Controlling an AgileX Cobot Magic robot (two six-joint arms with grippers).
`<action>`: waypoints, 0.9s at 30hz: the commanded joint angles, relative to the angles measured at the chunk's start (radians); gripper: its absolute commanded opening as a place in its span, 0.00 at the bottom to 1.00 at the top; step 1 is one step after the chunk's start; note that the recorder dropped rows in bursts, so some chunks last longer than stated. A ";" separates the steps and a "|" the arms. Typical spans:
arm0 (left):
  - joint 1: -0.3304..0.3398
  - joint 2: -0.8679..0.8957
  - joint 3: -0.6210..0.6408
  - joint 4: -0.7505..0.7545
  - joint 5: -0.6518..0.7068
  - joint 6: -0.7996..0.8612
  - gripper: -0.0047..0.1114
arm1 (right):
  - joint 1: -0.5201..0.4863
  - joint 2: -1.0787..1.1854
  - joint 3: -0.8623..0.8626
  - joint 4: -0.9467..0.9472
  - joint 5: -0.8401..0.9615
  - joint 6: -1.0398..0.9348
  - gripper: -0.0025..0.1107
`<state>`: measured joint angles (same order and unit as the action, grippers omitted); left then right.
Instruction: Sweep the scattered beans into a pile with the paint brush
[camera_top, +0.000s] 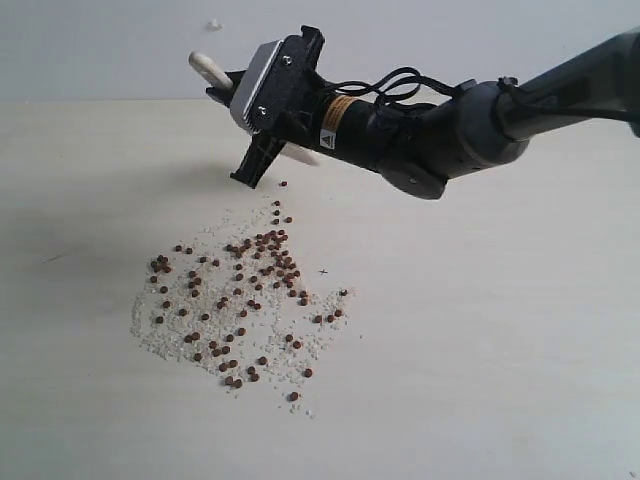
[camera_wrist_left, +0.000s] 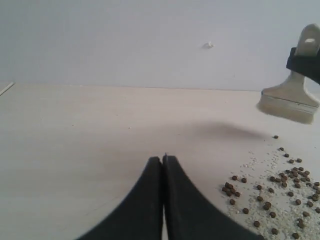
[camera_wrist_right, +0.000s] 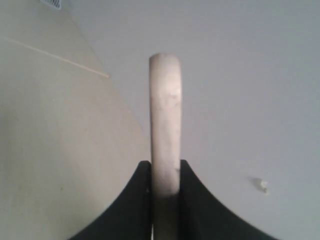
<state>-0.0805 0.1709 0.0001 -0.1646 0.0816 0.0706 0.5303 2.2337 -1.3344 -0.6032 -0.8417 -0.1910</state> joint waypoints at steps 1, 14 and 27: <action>0.001 -0.008 0.000 -0.008 0.001 0.000 0.04 | -0.009 0.058 -0.069 -0.115 0.067 0.030 0.02; 0.001 -0.008 0.000 -0.008 0.001 0.000 0.04 | -0.007 -0.013 -0.069 -0.907 0.078 1.078 0.02; 0.001 -0.008 0.000 -0.008 0.001 0.000 0.04 | -0.007 -0.183 -0.069 -1.036 0.050 1.234 0.02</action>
<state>-0.0805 0.1709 0.0001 -0.1646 0.0816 0.0706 0.5228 2.0864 -1.4062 -1.6521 -0.8392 1.0748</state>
